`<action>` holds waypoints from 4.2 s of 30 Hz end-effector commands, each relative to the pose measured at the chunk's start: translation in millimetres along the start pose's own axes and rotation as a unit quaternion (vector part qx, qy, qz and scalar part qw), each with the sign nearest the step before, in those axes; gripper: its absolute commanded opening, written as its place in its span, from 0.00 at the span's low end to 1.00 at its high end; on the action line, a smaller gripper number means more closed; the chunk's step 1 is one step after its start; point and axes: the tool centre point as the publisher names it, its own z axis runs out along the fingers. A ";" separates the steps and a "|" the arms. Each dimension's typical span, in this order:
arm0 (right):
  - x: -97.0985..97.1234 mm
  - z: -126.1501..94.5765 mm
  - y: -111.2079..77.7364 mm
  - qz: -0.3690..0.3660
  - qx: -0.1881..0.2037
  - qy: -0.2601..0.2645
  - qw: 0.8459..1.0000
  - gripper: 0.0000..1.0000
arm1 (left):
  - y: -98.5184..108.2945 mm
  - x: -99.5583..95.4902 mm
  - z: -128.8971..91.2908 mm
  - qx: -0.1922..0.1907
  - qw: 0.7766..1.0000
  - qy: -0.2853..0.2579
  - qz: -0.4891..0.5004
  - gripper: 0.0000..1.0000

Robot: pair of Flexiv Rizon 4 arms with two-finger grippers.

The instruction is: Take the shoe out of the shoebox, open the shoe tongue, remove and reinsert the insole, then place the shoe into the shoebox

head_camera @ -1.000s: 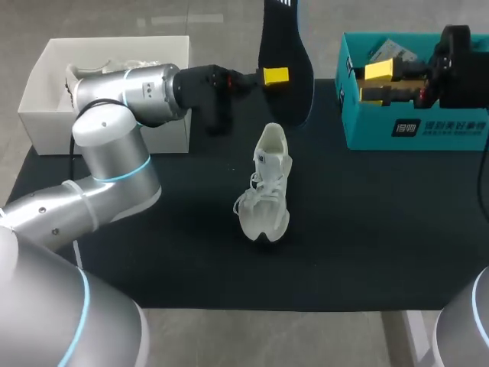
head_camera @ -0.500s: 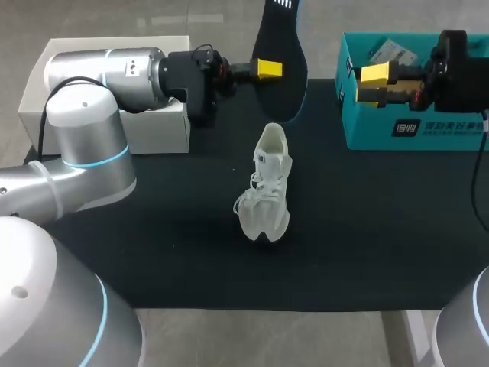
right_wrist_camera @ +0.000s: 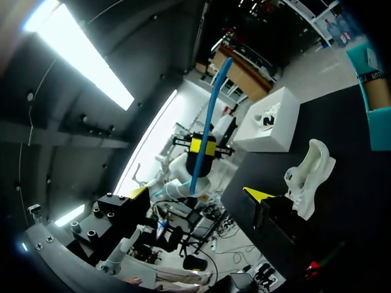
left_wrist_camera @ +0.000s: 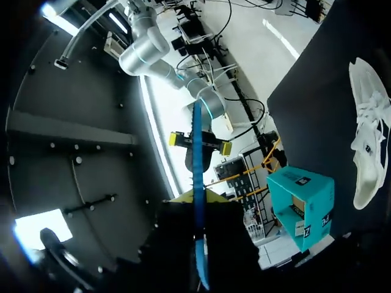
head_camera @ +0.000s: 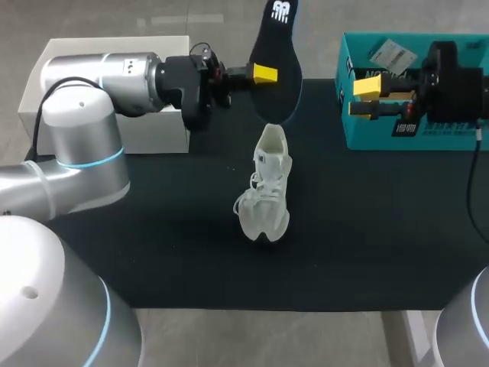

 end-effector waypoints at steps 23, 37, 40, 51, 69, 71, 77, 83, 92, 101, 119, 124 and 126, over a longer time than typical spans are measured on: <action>-5.3 9.9 2.1 0.004 0.013 0.009 1.000 1.00 | 13.9 -15.4 -7.2 -0.055 0.707 0.001 -0.705 0.00; -2.3 10.2 6.1 -0.001 0.011 0.012 1.000 1.00 | 9.1 -21.7 -7.7 -0.045 0.448 0.110 -0.886 0.00; -0.5 8.4 4.5 0.006 0.001 0.017 1.000 1.00 | 9.1 -21.7 -7.7 -0.045 0.448 0.110 -0.886 0.00; -1.8 1.9 -2.2 0.039 0.011 0.025 0.999 1.00 | 7.4 -21.4 -8.1 -0.045 0.379 0.126 -0.916 0.00; 0.6 8.6 -11.7 0.041 0.013 0.025 0.999 1.00 | 6.7 -30.7 -13.2 0.159 -0.054 0.063 -0.984 0.00; -0.1 9.3 -13.5 0.042 0.014 0.025 0.999 1.00 | 6.7 -30.7 -13.2 0.159 -0.054 0.063 -0.984 0.00; -1.1 12.0 -15.2 0.045 0.013 0.026 0.999 1.00 | 9.8 -28.3 -11.9 0.129 -0.140 0.021 -0.981 0.00; -1.7 15.6 -14.4 0.045 0.014 0.029 0.998 1.00 | 0.6 -30.9 -11.9 0.071 -0.297 -0.023 -0.952 0.00; -1.9 17.2 -13.7 0.041 0.013 0.028 0.999 1.00 | -0.3 -33.5 -11.5 0.085 -0.354 -0.037 -0.930 0.00; 14.7 8.8 -11.0 0.005 -0.051 0.025 0.998 1.00 | -0.3 -33.5 -11.5 0.085 -0.354 -0.037 -0.930 0.00; 14.2 4.3 2.7 0.028 0.026 0.001 0.999 1.00 | -1.5 -29.8 5.7 -0.069 -0.208 -0.108 -0.970 0.00; 13.8 -1.8 5.7 0.036 0.049 -0.037 0.997 1.00 | -0.7 -25.8 12.9 -0.081 -0.184 -0.111 -0.973 0.00; 13.8 -1.8 5.7 0.036 0.049 -0.037 0.997 1.00 | -0.2 -24.6 14.9 -0.071 -0.189 -0.110 -0.973 0.00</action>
